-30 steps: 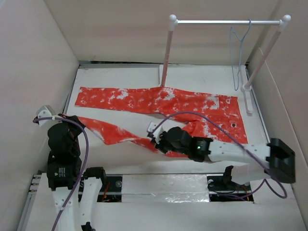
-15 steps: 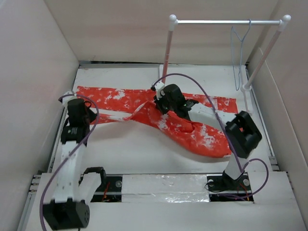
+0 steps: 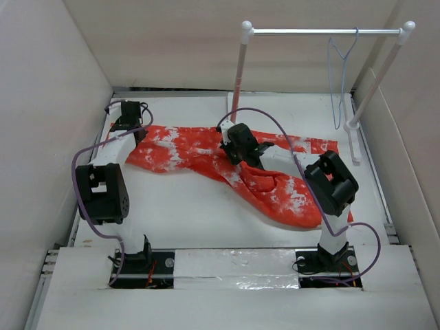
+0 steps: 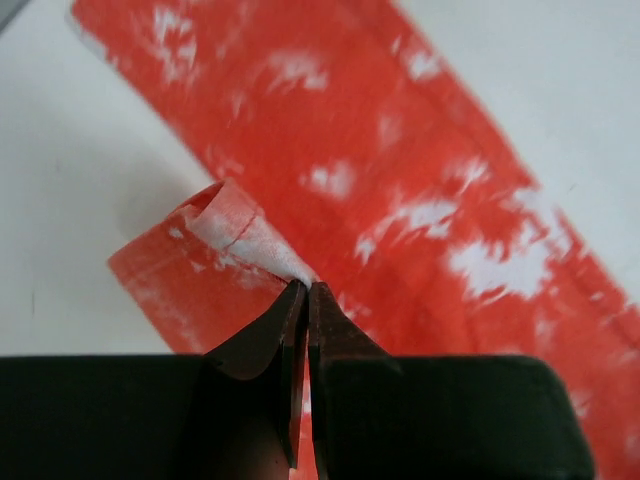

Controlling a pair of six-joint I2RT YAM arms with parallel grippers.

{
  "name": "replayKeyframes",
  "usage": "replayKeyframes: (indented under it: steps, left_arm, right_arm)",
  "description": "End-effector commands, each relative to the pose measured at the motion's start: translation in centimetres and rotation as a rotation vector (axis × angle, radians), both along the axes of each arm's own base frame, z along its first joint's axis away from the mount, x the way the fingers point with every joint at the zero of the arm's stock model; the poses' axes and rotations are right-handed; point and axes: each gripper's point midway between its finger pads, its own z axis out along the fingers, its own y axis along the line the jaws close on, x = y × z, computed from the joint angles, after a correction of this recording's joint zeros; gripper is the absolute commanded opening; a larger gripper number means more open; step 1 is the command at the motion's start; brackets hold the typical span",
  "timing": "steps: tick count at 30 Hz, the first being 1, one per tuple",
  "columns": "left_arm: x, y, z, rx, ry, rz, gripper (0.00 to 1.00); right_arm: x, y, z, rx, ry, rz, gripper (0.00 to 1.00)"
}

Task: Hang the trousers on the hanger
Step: Flatten out the trousers at the center of the board.

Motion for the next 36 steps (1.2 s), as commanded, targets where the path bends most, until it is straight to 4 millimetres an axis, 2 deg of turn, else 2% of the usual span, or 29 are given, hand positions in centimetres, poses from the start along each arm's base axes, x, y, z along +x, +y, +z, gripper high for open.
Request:
replayKeyframes:
  steps: [1, 3, 4, 5, 6, 7, 8, 9, 10, 11, 12, 13, 14, 15, 16, 19, 20, 21, 23, 24, 27, 28, 30, 33, 34, 36]
  left_arm:
    - [3.7, 1.4, 4.5, 0.066, -0.157, 0.05, 0.0]
    - [5.0, 1.2, 5.2, 0.058, -0.188, 0.04, 0.0]
    - [5.5, 1.2, 4.4, 0.057, -0.169, 0.031, 0.0]
    - [5.9, 1.0, 4.3, 0.052, -0.163, 0.015, 0.07]
    - [6.4, 0.5, 4.3, 0.038, -0.162, -0.011, 0.17]
    - [6.1, 0.5, 3.4, 0.039, -0.127, -0.015, 0.36]
    - [5.7, 0.8, 3.0, 0.053, -0.111, -0.005, 0.53]
    - [5.3, 0.9, 3.0, 0.059, -0.109, -0.002, 0.53]
    - [4.7, 0.9, 3.7, 0.064, -0.139, -0.005, 0.64]
    - [4.8, 1.3, 5.3, 0.066, -0.184, 0.004, 0.67]
    - [3.8, 0.9, 4.8, 0.05, -0.184, -0.009, 0.68]
    - [3.2, 1.4, 7.1, 0.043, -0.254, 0.004, 0.68]
    - [2.5, 1.9, 7.5, 0.031, -0.275, 0.018, 0.68]
    - [1.3, 1.3, 6.1, -0.007, -0.264, 0.015, 0.67]
    - [0.7, 1.5, 7.3, -0.02, -0.318, 0.028, 0.64]
    - [-0.8, 0.2, 4.9, -0.095, -0.285, 0.016, 0.59]
    - [-1.0, -0.2, 4.2, -0.12, -0.264, 0.014, 0.58]
    - [-1.1, -0.7, 3.6, -0.151, -0.247, 0.01, 0.57]
    - [-1.3, -1.2, 2.2, -0.194, -0.223, 0.027, 0.55]
    - [-1.6, -0.9, 1.4, -0.207, -0.209, 0.046, 0.54]
    - [-2.1, 0.8, -0.4, -0.23, -0.188, 0.134, 0.5]
    - [-2.5, 2.0, -1.3, -0.231, -0.163, 0.173, 0.49]
    - [-2.4, 2.8, -1.7, -0.231, -0.158, 0.186, 0.49]
    - [-1.6, 3.1, -2.2, -0.234, -0.171, 0.172, 0.49]
    - [-1.5, 3.0, -2.9, -0.24, -0.155, 0.171, 0.49]
    - [-1.0, 2.8, -3.4, -0.254, -0.145, 0.165, 0.49]
  right_arm:
    - [2.0, 0.6, 2.3, 0.002, -0.096, -0.074, 0.02]
    - [1.9, 0.6, 1.7, -0.025, -0.1, -0.086, 0.02]
    - [1.7, 0.8, 1.5, -0.031, -0.101, -0.082, 0.03]
    - [1.8, 0.7, 1.4, -0.039, -0.102, -0.091, 0.04]
    - [1.7, 0.6, 1.2, -0.043, -0.098, -0.095, 0.09]
    - [1.7, 0.7, 1.3, -0.039, -0.097, -0.094, 0.14]
    - [1.6, 0.7, 1.2, -0.035, -0.097, -0.088, 0.28]
    - [1.6, 0.8, 1.3, -0.032, -0.098, -0.084, 0.36]
    - [1.6, 0.8, 1.5, -0.026, -0.103, -0.083, 0.46]
    - [1.6, 0.8, 1.6, -0.024, -0.104, -0.083, 0.46]
    - [1.2, 1.1, 1.8, -0.022, -0.106, -0.074, 0.53]
    - [1.2, 1.1, 2.3, -0.016, -0.113, -0.078, 0.56]
    - [1.2, 1.0, 2.7, -0.012, -0.12, -0.08, 0.58]
    - [0.8, 1.3, 3.1, -0.003, -0.125, -0.074, 0.65]
    - [0.4, 1.6, 3.6, 0.009, -0.132, -0.067, 0.67]
    - [-0.8, 1.8, 6.5, 0.056, -0.174, -0.056, 0.75]
    - [-1.8, 1.6, 8.1, 0.072, -0.199, -0.051, 0.76]
    - [-2.0, 1.2, 8.9, 0.085, -0.215, -0.061, 0.77]
    - [-3.7, 1.6, 10.5, 0.123, -0.231, -0.037, 0.77]
    - [-4.1, 1.2, 12.6, 0.175, -0.272, -0.039, 0.77]
    - [-6.0, 1.1, 15.4, 0.237, -0.322, -0.016, 0.73]
    - [-6.2, 0.9, 15.9, 0.247, -0.329, -0.015, 0.72]
    - [-6.6, 0.3, 16.7, 0.258, -0.34, -0.017, 0.68]
    - [-7.3, -0.3, 18.3, 0.289, -0.361, -0.012, 0.66]
    - [-7.6, -0.5, 18.9, 0.302, -0.369, -0.008, 0.66]
    - [-8.0, -0.7, 19.2, 0.313, -0.372, -0.001, 0.66]
